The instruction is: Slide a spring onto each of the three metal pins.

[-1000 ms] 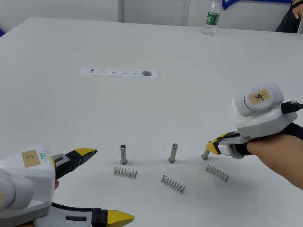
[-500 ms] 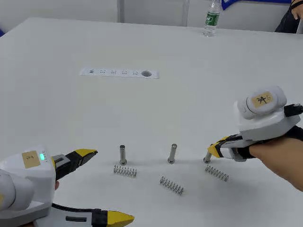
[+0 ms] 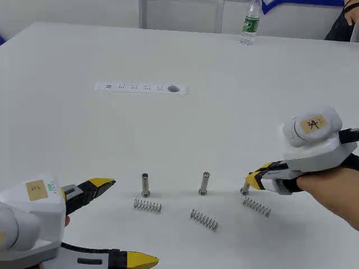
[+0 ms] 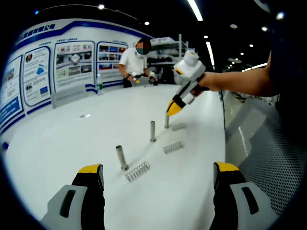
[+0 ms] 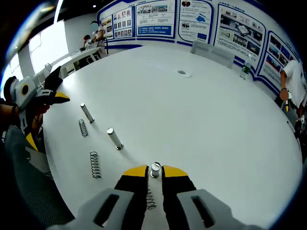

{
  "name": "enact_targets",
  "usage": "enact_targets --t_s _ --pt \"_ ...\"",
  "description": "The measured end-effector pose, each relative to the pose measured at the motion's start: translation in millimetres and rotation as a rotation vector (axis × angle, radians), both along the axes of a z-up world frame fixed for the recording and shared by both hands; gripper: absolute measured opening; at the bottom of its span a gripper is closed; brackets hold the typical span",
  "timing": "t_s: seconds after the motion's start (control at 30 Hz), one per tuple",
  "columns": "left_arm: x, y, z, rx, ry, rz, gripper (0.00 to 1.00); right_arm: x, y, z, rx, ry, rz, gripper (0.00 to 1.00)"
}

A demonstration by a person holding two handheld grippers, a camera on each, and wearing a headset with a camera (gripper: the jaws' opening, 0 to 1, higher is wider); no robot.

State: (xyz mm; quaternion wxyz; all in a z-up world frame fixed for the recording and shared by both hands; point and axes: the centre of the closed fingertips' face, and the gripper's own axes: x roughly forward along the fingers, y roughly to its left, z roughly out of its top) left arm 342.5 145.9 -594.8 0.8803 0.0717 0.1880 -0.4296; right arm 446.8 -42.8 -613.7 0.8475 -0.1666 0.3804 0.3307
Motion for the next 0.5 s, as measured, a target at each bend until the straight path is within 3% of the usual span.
enact_targets --t_s 0.23,0.5 --pt "0.3 1.3 0.1 -0.001 -0.001 0.000 0.96 -5.7 -6.2 3.2 0.009 -0.010 -0.002 0.14" --pt "-0.1 1.2 -0.5 0.003 0.000 -0.002 0.96 -21.1 -17.1 -12.4 -0.023 0.032 0.061 0.14"
